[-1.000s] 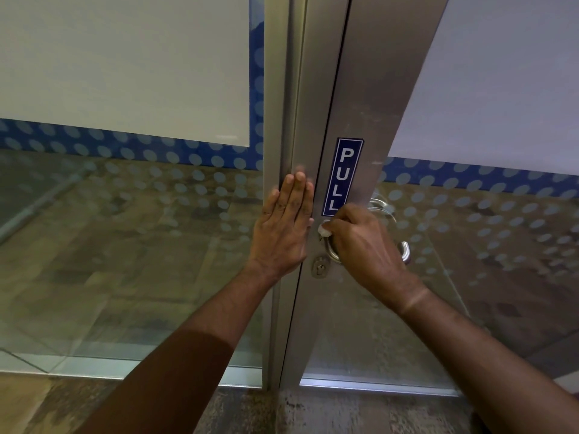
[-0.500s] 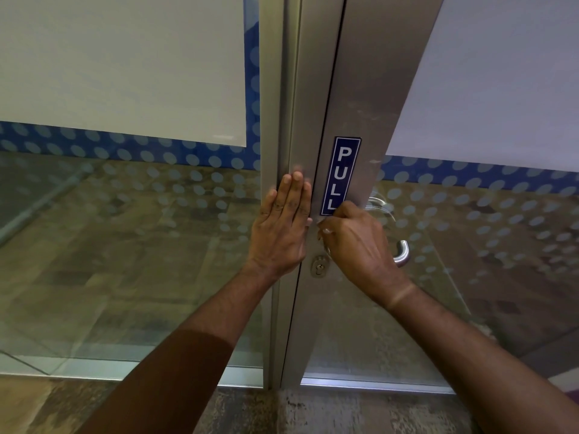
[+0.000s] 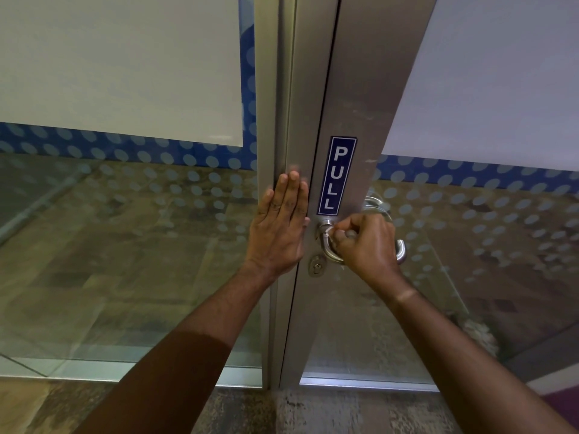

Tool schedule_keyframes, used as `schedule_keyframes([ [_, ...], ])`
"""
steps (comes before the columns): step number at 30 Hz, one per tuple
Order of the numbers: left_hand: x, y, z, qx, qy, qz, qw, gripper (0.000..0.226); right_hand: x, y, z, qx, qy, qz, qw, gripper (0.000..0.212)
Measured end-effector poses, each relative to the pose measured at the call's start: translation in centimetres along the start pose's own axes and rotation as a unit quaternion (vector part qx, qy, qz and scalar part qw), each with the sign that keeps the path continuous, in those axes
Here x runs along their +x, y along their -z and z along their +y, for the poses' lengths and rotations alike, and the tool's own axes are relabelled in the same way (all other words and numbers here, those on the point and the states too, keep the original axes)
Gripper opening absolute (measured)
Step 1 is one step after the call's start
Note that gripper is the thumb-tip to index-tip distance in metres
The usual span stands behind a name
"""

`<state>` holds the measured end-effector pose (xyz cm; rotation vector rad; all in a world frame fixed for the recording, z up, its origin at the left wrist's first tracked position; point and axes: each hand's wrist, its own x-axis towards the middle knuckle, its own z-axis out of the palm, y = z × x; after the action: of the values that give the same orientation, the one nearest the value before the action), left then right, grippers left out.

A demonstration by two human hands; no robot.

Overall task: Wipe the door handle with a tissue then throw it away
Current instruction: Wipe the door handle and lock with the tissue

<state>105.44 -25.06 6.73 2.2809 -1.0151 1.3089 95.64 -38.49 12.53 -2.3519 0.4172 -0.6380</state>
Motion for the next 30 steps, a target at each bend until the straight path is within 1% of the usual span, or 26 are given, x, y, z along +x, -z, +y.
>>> schedule_keyframes([
  [3,0.0,-0.1,0.0,-0.001,0.0,-0.001,1.0,0.078,0.0,0.1,-0.4,0.009,-0.033,-0.007,0.999,0.014],
  [8,0.0,0.0,0.0,-0.002,0.004,-0.006,1.0,0.082,0.2,-0.1,-0.6,0.0,-0.063,-0.011,0.998,0.016],
  [12,0.0,0.0,0.0,-0.005,0.005,-0.009,1.0,0.082,0.2,-0.5,-0.6,-0.026,-0.069,-0.021,0.997,0.014],
  [16,0.0,0.1,0.1,0.0,0.006,-0.013,1.0,0.082,-0.1,-0.3,-0.5,-0.053,-0.056,-0.035,0.996,0.011],
  [18,0.0,0.1,0.1,-0.004,0.003,-0.014,1.0,0.082,-0.7,0.2,-0.4,-0.052,-0.025,-0.025,0.998,0.01],
  [21,0.1,0.2,0.1,-0.004,0.0,-0.015,1.0,0.081,-2.0,1.1,-0.5,-0.052,0.07,0.023,0.996,0.021],
  [22,0.1,0.2,0.0,-0.003,-0.001,-0.016,1.0,0.08,-2.1,1.1,-0.5,-0.062,0.103,0.028,0.992,0.021],
  [24,0.0,0.2,-0.1,-0.003,0.0,-0.017,1.0,0.08,-2.2,0.9,-0.5,-0.113,0.158,0.017,0.981,0.021],
  [26,-0.1,0.1,-0.1,-0.002,-0.002,-0.015,1.0,0.079,-2.2,0.8,-0.7,-0.166,0.187,0.0,0.968,0.022],
  [30,0.0,0.2,-0.1,0.001,-0.002,-0.016,1.0,0.077,-1.8,0.7,-1.6,-0.188,0.232,-0.034,0.954,0.019],
])
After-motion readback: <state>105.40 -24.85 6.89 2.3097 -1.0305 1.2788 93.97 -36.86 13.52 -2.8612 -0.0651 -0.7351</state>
